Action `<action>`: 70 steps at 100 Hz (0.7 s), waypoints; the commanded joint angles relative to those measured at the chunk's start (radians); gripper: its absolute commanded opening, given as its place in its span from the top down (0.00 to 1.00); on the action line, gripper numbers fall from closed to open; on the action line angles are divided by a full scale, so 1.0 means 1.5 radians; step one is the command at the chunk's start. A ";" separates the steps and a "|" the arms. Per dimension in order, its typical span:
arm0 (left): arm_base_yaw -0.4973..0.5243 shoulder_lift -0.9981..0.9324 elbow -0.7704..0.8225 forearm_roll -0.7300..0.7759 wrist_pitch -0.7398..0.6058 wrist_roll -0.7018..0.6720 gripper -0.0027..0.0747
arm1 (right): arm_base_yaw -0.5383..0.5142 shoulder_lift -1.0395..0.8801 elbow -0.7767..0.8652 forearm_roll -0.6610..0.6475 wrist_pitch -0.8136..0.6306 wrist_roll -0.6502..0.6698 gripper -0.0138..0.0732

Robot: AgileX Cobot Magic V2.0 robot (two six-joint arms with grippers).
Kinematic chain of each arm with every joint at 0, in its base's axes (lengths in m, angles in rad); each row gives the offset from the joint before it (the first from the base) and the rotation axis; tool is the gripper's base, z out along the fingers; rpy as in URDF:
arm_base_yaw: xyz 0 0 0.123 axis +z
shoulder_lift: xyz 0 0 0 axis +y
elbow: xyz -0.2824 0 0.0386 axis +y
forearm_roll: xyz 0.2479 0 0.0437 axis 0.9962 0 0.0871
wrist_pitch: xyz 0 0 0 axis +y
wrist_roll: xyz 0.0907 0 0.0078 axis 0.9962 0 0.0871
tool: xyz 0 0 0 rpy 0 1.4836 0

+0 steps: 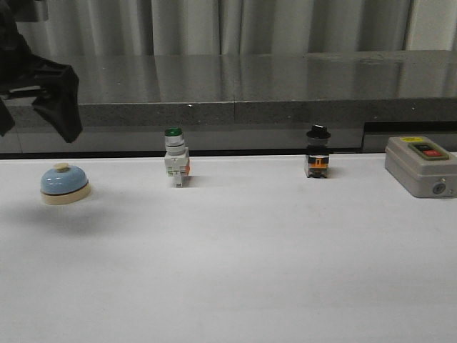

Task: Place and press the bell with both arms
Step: 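Lower the left gripper over the blue bell and grasp it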

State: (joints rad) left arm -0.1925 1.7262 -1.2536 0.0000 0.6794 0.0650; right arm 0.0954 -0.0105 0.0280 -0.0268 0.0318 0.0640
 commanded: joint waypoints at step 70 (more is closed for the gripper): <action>0.020 0.142 -0.101 0.023 -0.081 -0.008 0.11 | -0.004 -0.013 -0.010 0.000 -0.059 -0.005 0.92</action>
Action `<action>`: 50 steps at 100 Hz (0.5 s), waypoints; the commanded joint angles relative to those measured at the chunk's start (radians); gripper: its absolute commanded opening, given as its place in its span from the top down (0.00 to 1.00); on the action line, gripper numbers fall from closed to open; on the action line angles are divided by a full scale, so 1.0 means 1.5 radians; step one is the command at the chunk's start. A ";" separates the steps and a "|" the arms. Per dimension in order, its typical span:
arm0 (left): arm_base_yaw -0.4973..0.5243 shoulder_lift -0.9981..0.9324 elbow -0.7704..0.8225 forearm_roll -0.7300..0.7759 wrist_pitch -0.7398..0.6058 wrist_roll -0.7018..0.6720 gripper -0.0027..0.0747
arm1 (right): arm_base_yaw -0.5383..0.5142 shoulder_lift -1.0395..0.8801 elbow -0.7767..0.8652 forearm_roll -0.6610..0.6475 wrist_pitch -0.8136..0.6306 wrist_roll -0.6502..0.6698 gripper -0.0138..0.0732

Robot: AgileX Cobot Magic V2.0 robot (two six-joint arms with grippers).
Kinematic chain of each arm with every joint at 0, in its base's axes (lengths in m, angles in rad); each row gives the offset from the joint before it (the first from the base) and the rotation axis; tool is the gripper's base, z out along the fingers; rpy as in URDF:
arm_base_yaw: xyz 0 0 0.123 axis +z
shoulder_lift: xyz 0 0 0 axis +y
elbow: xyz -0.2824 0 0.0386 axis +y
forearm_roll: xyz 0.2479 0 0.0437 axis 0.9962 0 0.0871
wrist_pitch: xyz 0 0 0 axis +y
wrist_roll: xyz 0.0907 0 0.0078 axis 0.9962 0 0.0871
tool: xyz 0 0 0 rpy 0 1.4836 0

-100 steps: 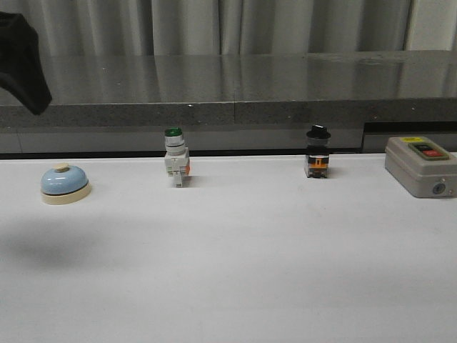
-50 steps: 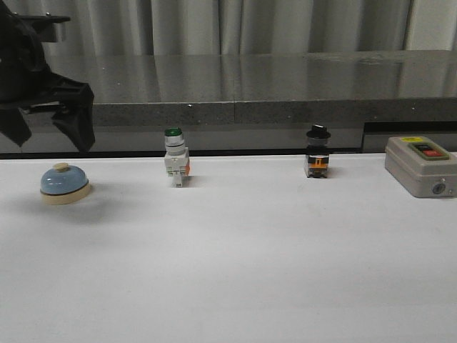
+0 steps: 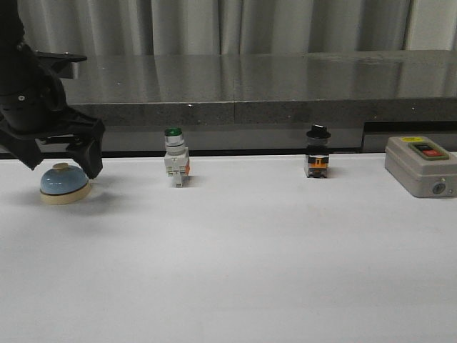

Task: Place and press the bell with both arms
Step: 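Lower the left gripper over the blue bell and grasp it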

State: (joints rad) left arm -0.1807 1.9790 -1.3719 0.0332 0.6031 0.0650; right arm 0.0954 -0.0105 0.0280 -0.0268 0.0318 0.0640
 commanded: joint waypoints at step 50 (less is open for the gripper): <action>0.018 0.011 -0.022 0.001 -0.029 -0.008 0.12 | -0.004 -0.013 -0.010 0.000 -0.059 -0.005 0.92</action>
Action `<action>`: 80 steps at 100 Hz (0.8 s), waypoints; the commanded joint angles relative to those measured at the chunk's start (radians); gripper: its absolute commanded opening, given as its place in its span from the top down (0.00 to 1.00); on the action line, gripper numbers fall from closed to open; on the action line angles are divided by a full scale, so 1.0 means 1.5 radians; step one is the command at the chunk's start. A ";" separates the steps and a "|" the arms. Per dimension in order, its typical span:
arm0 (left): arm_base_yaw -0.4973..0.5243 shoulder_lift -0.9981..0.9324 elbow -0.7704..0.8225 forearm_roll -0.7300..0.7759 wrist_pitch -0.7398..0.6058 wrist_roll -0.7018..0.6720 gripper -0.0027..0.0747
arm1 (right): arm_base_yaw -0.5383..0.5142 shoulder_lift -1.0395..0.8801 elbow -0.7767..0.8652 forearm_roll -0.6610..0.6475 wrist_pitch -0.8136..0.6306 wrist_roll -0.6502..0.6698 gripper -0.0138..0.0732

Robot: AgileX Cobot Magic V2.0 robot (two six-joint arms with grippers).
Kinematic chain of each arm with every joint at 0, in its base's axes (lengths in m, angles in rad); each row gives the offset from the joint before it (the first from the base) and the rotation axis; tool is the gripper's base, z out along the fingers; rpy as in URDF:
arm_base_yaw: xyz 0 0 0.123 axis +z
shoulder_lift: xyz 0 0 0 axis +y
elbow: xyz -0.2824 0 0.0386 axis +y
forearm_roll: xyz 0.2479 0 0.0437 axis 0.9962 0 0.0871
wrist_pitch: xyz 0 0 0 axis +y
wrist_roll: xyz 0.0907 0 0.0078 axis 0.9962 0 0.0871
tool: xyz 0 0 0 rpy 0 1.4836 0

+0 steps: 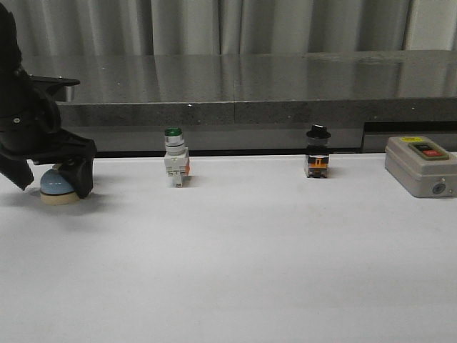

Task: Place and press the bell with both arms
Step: 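Lower the left gripper over the blue bell and grasp it, then lift the bell with the left gripper and carry it toward the table center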

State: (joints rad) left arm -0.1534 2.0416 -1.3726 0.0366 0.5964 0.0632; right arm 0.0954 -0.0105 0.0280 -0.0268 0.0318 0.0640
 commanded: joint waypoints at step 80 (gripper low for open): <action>-0.028 -0.124 -0.023 0.004 0.020 0.001 0.74 | -0.004 -0.013 -0.010 0.000 -0.059 -0.005 0.92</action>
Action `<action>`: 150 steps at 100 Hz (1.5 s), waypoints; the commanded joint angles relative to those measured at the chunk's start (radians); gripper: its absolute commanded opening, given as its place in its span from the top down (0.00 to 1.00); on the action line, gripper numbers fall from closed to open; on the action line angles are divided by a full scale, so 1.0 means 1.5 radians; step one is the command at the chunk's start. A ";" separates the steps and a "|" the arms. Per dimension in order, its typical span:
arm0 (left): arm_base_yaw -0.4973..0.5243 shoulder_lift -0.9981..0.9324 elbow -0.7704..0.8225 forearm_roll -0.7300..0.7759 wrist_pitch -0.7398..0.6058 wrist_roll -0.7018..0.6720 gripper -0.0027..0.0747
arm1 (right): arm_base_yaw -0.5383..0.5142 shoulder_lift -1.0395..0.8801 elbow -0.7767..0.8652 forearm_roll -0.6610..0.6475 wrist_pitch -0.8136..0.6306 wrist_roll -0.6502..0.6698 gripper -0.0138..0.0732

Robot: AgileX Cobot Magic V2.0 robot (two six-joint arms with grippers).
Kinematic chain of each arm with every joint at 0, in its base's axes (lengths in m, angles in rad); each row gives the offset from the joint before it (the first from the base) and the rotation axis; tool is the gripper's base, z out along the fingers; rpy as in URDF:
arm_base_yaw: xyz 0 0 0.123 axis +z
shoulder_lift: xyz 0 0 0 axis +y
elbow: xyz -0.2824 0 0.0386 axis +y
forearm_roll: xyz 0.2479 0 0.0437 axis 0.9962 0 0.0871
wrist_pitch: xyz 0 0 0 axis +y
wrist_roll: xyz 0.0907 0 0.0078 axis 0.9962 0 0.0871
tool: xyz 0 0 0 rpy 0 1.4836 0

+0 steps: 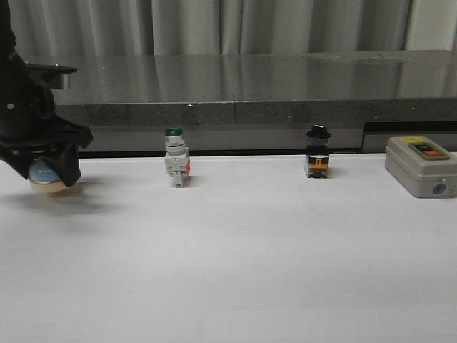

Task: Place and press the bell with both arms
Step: 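Lift the bell with the left gripper and carry it toward the table center, then lower the bell onto the table and open the left gripper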

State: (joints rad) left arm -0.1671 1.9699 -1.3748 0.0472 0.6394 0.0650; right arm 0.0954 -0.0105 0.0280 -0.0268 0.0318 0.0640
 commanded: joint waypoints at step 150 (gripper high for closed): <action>-0.360 0.091 -0.177 -0.036 0.029 0.051 0.73 | -0.004 -0.013 -0.010 0.000 -0.059 -0.005 0.92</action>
State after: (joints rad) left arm -0.6965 2.1610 -1.6121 0.0119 0.6945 0.1432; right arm 0.0954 -0.0105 0.0280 -0.0268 0.0318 0.0640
